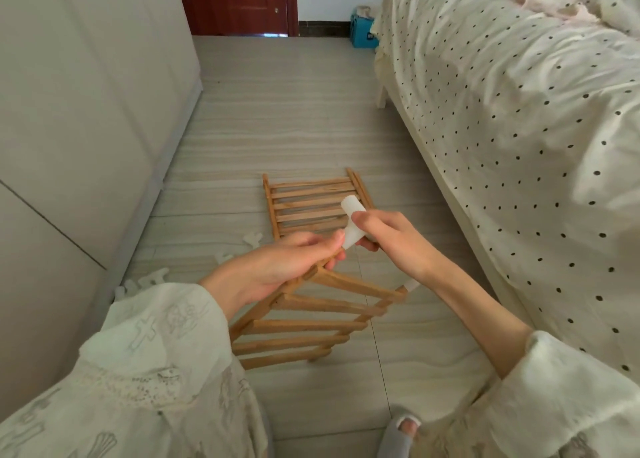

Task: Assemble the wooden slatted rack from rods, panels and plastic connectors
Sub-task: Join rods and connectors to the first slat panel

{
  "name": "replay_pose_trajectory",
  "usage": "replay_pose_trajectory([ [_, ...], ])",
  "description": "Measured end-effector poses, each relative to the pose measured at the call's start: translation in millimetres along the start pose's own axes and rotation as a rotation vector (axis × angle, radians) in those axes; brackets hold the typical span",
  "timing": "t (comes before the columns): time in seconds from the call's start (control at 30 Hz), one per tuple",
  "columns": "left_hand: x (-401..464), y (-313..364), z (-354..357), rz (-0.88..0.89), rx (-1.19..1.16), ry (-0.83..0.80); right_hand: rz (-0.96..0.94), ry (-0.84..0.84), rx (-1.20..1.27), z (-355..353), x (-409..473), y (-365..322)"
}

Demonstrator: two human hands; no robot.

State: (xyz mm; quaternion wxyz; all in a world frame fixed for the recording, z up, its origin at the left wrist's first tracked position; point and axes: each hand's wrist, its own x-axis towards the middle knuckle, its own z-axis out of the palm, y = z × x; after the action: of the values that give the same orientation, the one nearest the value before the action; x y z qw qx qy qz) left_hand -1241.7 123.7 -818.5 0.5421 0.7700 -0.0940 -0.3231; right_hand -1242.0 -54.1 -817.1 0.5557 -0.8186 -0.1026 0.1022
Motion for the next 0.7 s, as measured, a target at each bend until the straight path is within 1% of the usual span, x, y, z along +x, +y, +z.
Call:
replay_pose_trajectory([
  [0.17,5.0,1.7,-3.0,-0.037,-0.122,0.063,0.002,0.011,0.000,7.4,9.1,-5.5],
  [0.3,4.9,-1.1,-3.7,-0.032,-0.183,0.094,-0.010,0.019,-0.066,12.5,16.1,-6.6],
  [0.53,5.3,-5.5,-2.1,-0.055,-0.179,0.188,-0.039,0.027,-0.107,14.1,19.6,-5.5],
  [0.7,1.8,-4.7,-0.6,-0.061,-0.209,0.209,-0.047,0.019,-0.125,14.1,15.9,-7.4],
])
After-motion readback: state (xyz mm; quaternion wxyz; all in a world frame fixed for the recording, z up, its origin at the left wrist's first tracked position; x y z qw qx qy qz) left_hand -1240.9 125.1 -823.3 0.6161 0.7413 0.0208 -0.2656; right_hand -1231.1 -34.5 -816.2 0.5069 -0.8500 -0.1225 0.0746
